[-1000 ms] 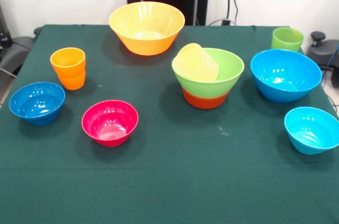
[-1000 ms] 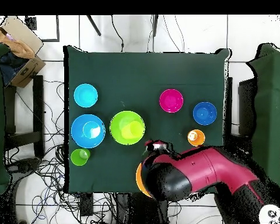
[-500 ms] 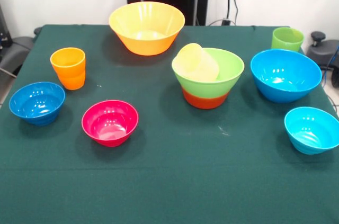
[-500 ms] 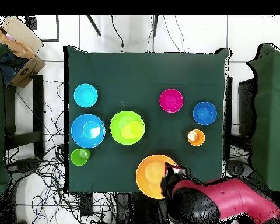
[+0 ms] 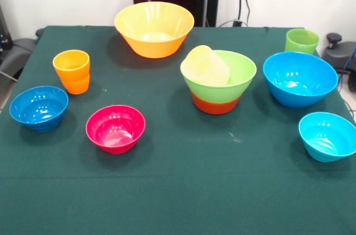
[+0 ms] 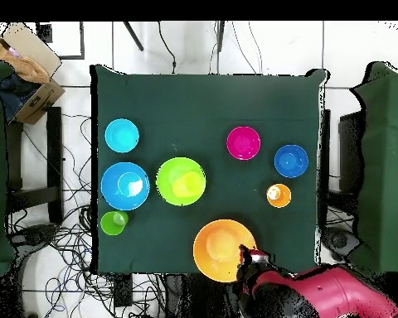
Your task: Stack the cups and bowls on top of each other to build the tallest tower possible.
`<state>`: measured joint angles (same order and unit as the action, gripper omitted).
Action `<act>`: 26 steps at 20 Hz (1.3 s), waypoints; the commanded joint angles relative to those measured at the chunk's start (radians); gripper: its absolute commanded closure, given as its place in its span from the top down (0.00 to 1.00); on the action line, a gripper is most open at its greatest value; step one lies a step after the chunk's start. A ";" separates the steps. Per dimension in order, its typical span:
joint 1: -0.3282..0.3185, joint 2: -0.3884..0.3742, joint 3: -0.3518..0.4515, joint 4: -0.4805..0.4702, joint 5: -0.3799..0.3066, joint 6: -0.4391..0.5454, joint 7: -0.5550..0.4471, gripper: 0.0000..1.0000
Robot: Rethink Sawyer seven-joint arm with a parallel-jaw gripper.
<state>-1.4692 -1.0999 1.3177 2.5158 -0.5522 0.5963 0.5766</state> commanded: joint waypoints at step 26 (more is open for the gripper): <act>0.338 0.553 -0.655 -0.110 -0.727 -0.440 0.279 1.00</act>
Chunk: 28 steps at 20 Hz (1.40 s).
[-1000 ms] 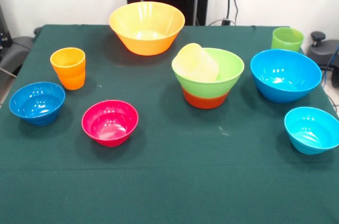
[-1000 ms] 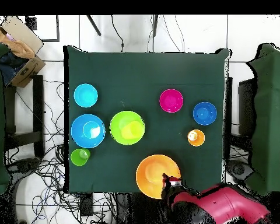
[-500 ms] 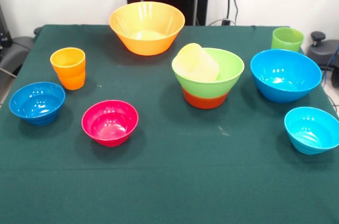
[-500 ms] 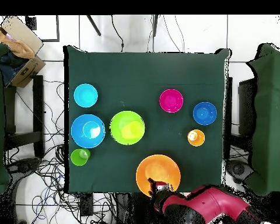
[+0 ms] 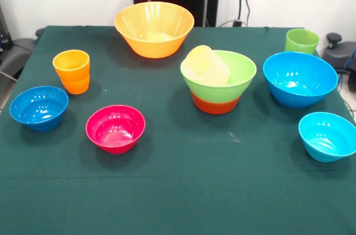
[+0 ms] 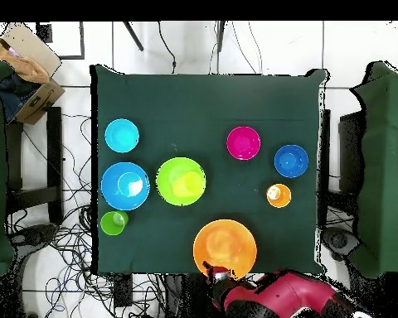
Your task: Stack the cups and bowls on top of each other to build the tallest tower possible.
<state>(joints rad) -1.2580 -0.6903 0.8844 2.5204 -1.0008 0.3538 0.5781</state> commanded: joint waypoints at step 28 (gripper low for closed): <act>0.638 0.090 -1.001 -0.412 -0.081 -0.832 -0.085 1.00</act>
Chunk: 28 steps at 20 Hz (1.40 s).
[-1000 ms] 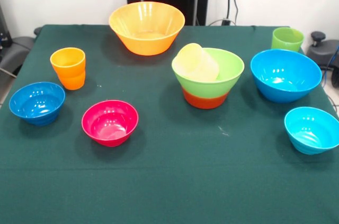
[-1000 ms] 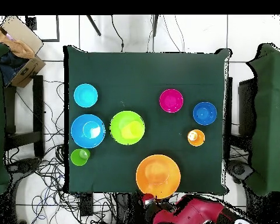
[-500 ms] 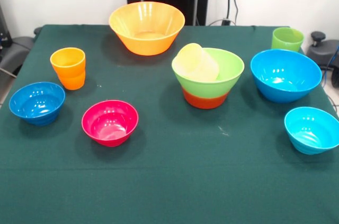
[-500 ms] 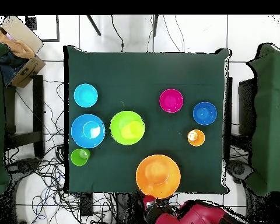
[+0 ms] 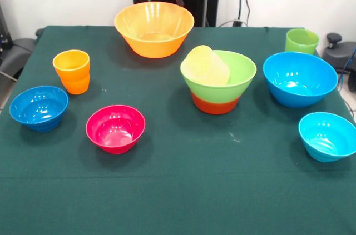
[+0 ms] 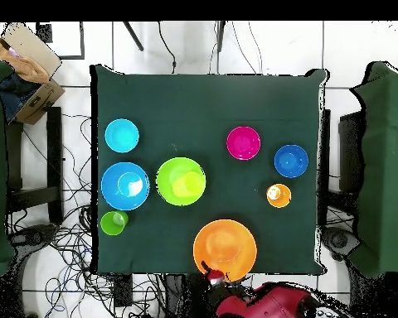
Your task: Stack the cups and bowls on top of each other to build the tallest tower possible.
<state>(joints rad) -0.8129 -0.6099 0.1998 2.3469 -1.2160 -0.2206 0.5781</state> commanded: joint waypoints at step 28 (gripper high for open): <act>0.786 0.512 -0.825 -0.210 0.630 -0.713 0.026 1.00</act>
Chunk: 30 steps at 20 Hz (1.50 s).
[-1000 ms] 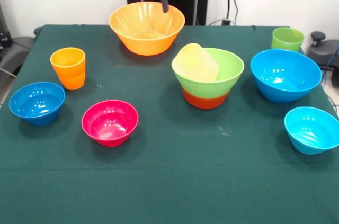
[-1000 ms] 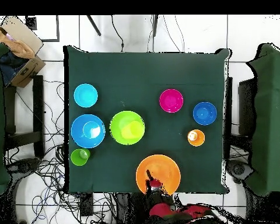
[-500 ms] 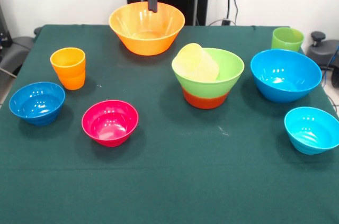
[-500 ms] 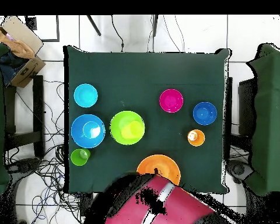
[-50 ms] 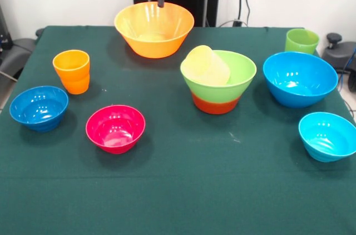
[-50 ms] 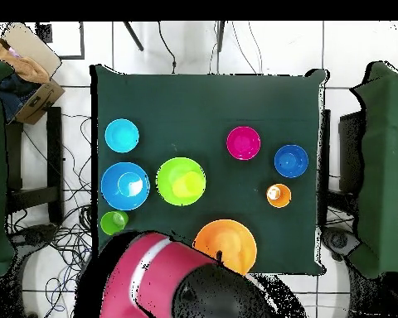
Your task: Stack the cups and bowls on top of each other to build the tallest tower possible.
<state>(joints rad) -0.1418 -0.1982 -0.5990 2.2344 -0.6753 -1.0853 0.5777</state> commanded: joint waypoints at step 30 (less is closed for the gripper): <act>-0.210 -0.305 0.478 0.050 -0.287 0.704 0.501 1.00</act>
<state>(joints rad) -0.0271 -0.2620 -0.5891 2.2558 -0.7424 -0.7016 0.6208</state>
